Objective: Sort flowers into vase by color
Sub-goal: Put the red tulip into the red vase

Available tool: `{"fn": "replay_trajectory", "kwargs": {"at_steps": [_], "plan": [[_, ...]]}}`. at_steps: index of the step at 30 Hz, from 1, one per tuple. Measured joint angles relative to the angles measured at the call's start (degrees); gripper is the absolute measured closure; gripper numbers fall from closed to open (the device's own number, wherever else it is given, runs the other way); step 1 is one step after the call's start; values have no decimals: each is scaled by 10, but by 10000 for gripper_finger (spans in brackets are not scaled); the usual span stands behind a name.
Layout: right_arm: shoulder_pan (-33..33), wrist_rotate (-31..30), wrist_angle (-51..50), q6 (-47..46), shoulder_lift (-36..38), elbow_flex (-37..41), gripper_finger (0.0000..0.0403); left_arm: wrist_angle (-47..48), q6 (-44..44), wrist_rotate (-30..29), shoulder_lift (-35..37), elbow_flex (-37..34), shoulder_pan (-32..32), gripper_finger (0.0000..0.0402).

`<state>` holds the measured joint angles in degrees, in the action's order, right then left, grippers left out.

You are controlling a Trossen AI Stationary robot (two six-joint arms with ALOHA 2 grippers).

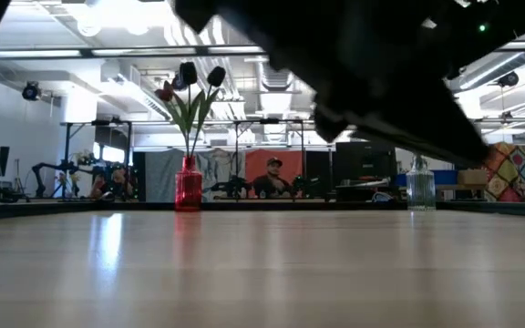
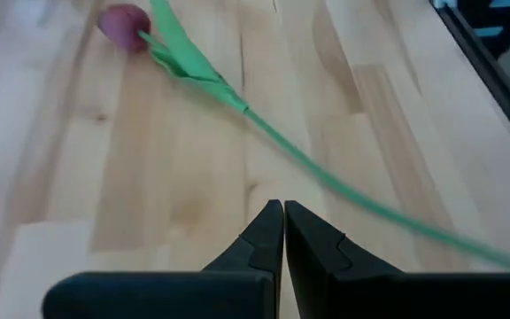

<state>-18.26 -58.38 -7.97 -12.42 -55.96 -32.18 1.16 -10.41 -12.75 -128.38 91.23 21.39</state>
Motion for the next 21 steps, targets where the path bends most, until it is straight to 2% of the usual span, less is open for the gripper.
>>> {"fn": "replay_trajectory", "kwargs": {"at_steps": [9,15,16,18,21], "plan": [[0,-1,0,-1,1,11,391,154,-64,12,-136,254,0,396],[0,-1,-2,5,4,10,391,277,-68,11,-228,430,0,342],[0,-1,-2,5,4,10,391,283,-69,11,-239,439,0,329],[0,-1,-4,5,5,10,391,252,-83,14,-231,407,-2,304],[0,-1,-6,5,8,9,391,275,-132,23,-229,389,-11,273]]}}
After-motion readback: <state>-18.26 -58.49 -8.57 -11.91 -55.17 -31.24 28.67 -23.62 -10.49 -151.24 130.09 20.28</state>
